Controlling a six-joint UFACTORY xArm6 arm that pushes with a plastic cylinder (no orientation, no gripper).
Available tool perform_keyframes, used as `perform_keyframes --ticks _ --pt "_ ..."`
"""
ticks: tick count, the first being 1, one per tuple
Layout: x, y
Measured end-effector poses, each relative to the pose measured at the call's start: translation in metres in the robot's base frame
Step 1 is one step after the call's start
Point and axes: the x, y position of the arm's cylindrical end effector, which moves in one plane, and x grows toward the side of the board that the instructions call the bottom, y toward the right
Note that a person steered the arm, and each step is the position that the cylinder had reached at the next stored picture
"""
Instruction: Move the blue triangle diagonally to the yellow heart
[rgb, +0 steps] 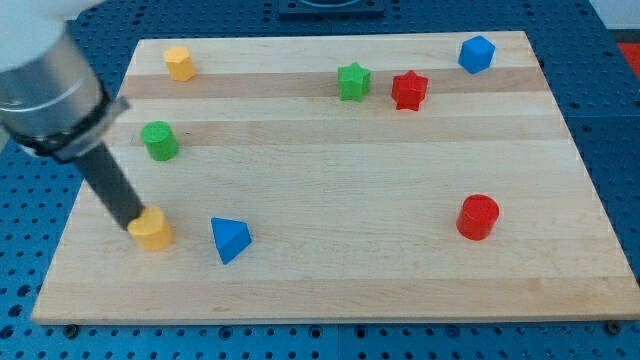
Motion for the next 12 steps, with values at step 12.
perform_keyframes --ticks 12 --pt "0.005 0.236"
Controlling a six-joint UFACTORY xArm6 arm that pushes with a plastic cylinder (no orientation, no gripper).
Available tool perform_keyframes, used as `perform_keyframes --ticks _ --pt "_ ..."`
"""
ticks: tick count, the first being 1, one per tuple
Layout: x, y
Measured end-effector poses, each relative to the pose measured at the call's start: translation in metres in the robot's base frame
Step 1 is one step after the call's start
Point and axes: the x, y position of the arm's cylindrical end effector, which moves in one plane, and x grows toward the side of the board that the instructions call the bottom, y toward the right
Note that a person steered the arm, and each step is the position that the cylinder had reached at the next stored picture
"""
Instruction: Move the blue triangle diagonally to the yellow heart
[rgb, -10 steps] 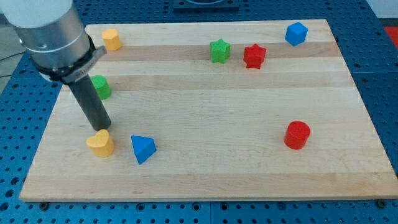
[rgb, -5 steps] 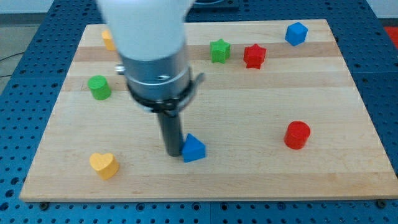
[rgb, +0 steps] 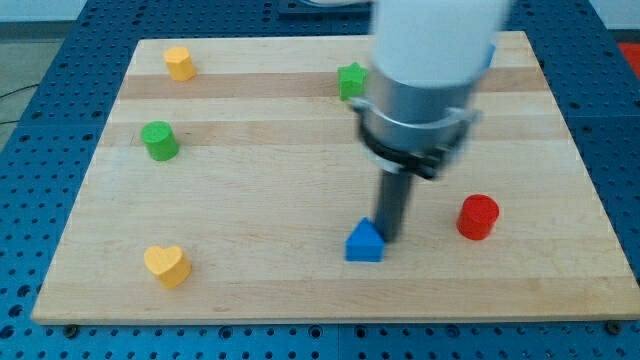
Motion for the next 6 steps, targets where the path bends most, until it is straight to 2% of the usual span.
perform_keyframes --ticks 1,3,4,5,6 --pt "-0.03 -0.069" --pt "0.013 0.112" --pt "0.051 0.07" --pt "0.024 -0.032" --pt "-0.001 -0.085"
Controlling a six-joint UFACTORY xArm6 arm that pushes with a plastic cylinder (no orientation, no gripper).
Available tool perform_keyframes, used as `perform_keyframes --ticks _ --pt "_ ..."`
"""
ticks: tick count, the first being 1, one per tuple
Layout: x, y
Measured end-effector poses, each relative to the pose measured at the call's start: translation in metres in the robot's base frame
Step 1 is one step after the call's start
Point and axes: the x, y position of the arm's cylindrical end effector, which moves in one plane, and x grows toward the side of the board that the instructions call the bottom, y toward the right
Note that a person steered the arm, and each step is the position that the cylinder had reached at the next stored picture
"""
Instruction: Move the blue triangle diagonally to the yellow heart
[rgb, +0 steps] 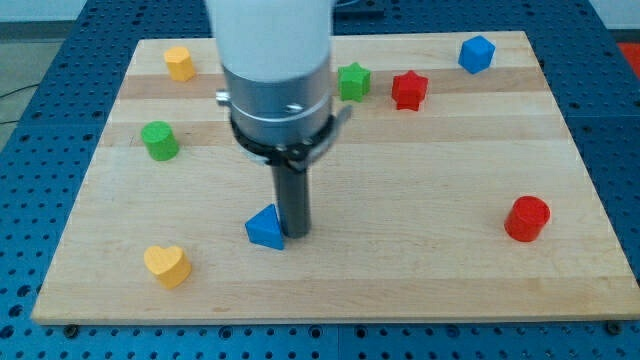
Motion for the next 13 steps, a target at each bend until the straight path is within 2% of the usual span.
perform_keyframes --ticks 1,2,3,4,6,7,9,10,11,12,13 --pt "-0.019 -0.047" --pt "-0.003 0.035" --pt "0.019 -0.001" --pt "0.011 -0.068" --pt "0.008 -0.103" --pt "-0.02 -0.114" --pt "-0.022 -0.237" --pt "-0.059 -0.242" --pt "-0.059 -0.179" --pt "-0.034 -0.119" --pt "-0.039 -0.116"
